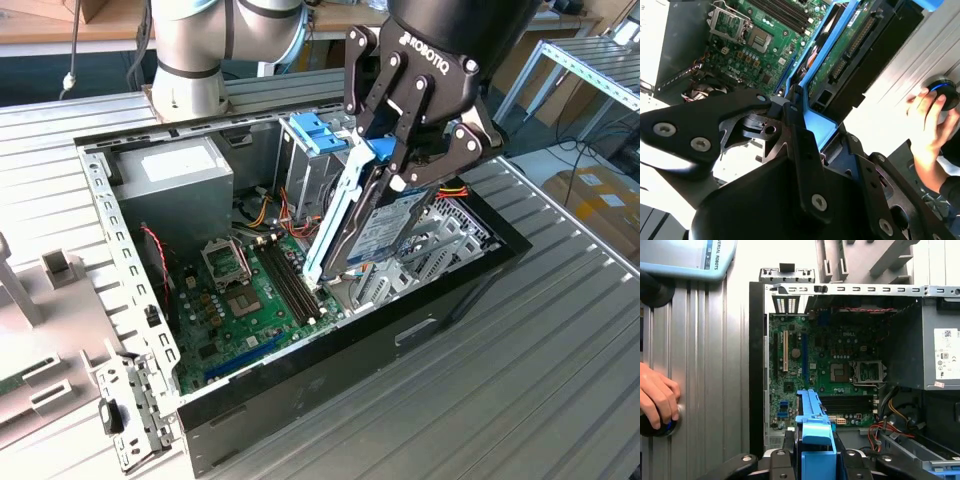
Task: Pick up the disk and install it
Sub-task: 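Pick up the disk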
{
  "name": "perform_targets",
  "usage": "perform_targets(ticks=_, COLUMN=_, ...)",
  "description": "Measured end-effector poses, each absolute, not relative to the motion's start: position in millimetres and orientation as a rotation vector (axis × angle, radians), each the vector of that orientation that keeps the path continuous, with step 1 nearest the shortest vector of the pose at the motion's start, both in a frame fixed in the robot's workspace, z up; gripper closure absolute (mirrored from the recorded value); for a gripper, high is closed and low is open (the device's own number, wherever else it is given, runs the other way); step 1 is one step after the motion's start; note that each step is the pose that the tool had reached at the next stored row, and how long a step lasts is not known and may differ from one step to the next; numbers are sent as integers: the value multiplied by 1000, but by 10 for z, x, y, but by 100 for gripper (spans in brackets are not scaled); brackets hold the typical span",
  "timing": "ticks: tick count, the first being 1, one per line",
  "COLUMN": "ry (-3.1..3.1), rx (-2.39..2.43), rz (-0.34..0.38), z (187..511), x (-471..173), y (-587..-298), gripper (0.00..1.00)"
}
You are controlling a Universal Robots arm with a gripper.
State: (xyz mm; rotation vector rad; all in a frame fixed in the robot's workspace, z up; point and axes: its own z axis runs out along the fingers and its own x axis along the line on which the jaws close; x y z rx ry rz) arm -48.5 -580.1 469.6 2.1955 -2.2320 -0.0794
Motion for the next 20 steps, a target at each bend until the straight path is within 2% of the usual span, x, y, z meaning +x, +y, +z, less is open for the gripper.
perform_targets(ticks=10, ry=-2238, rx=2189, rz=-80, z=4694, x=-406, y=-5943, gripper=63)
perform_targets(ticks=20, ry=-2243, rx=2194, rz=-104, z=4699, x=-161, y=-5955, gripper=63)
